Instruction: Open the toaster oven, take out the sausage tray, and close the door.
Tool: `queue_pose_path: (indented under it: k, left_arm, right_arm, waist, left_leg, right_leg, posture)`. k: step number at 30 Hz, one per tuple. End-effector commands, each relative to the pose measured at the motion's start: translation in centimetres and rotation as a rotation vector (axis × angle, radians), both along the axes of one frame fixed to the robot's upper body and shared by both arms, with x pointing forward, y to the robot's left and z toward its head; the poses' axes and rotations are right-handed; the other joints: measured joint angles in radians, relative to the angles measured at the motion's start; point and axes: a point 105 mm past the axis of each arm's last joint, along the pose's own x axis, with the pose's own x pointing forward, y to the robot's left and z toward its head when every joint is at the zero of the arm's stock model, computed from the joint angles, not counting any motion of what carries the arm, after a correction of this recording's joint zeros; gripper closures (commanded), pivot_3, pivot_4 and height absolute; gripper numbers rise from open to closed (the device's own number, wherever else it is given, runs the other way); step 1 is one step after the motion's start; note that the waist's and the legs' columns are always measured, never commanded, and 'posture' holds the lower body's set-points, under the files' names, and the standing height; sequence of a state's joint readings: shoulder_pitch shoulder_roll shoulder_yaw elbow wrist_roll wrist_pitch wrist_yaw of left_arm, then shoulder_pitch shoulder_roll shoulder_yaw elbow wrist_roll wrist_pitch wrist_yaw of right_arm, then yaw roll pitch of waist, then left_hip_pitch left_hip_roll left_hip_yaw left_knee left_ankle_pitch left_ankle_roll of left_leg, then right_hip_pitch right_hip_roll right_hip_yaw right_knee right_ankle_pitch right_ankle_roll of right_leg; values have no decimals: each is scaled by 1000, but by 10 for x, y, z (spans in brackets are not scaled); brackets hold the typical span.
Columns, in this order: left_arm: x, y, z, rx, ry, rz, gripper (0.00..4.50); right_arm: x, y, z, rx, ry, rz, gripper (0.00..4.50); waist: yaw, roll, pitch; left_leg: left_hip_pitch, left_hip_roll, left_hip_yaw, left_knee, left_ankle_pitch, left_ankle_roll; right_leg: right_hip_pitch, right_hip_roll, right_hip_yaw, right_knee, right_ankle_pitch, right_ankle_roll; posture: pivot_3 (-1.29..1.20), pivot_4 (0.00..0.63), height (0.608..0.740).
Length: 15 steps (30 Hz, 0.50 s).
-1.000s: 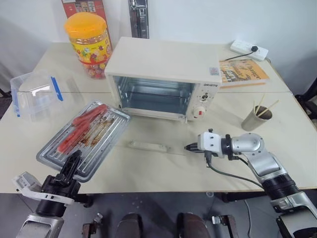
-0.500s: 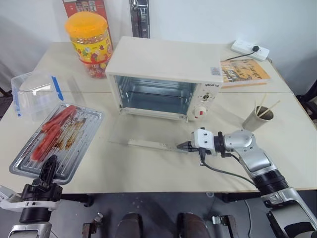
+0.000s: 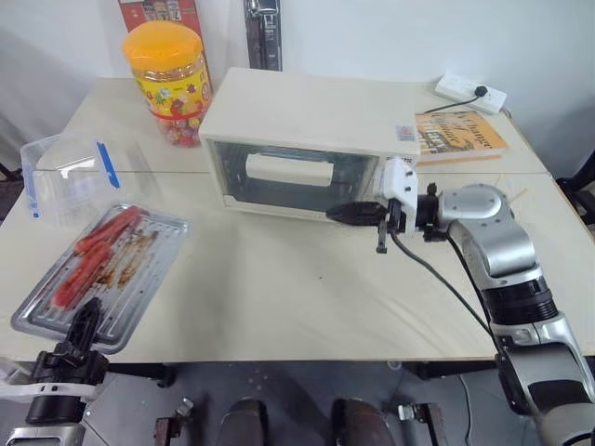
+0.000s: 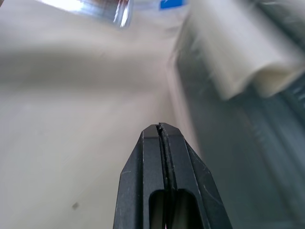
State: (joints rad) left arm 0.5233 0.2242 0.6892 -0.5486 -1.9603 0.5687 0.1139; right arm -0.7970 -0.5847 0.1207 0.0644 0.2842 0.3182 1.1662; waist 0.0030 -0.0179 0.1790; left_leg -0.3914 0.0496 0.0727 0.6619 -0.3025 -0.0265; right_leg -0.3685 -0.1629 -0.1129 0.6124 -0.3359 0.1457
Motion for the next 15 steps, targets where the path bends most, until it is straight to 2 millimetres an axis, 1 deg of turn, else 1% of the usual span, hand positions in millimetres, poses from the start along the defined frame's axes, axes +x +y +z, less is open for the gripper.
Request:
queue_pose_path:
  k: [1, 5, 6, 10, 12, 14, 15]
  left_arm:
    - [3, -7, 8, 28, -34, -70, 4500]
    - [15, -23, 6, 86, -6, -249, 4500]
    - [19, -24, 5, 95, -2, -285, 4500]
    - [29, -33, 3, 132, 16, -446, 4500]
    - [32, -35, 4, 133, 12, -489, 4500]
    - [39, -43, 3, 138, 21, -572, 4500]
    - [42, -49, 1, 142, 34, -632, 4500]
  right_arm:
    - [-9, -2, 17, 11, -35, 30, 4481]
    - [-27, -6, 22, -17, -18, 72, 4481]
    - [-31, -8, 22, -28, -7, 78, 4481]
    - [-44, -18, 15, -71, 34, 81, 4481]
    - [-49, -21, 12, -88, 51, 80, 4481]
    - [-55, -29, 7, -105, 77, 64, 4481]
    - [-59, -33, 3, -121, 97, 58, 4481]
  waist:
    - [-3, 0, 0]
    - [-3, 1, 0]
    - [-3, 0, 0]
    - [-2, 0, 0]
    - [-2, 0, 0]
    - [-1, 1, 0]
    - [-1, 1, 0]
  left_leg:
    - [0, 0, 0, 0, 0, 0]
    - [-1, 0, 1, 0, -1, 1]
    - [-1, 0, 2, 0, -1, 1]
    - [-1, 0, 2, 0, -1, 1]
    - [-1, 0, 3, 0, -1, 1]
    - [-1, 0, 4, -1, -1, 0]
    - [-1, 0, 4, -1, -1, 0]
  right_leg:
    - [0, 0, 0, 0, 0, 0]
    - [-2, 0, 1, 4, 0, 0]
    - [-3, 0, 1, 5, 0, 0]
    - [-4, 0, 2, 7, 0, 0]
    - [-4, 0, 2, 7, 0, 0]
    - [-5, 0, 3, 7, 0, 0]
    - [-5, 0, 3, 7, 0, 0]
  posture:
    - [0, 150, 740]
    - [0, 150, 740]
    - [0, 150, 740]
    - [0, 150, 740]
    - [0, 150, 740]
    - [0, 150, 740]
    - [0, 150, 740]
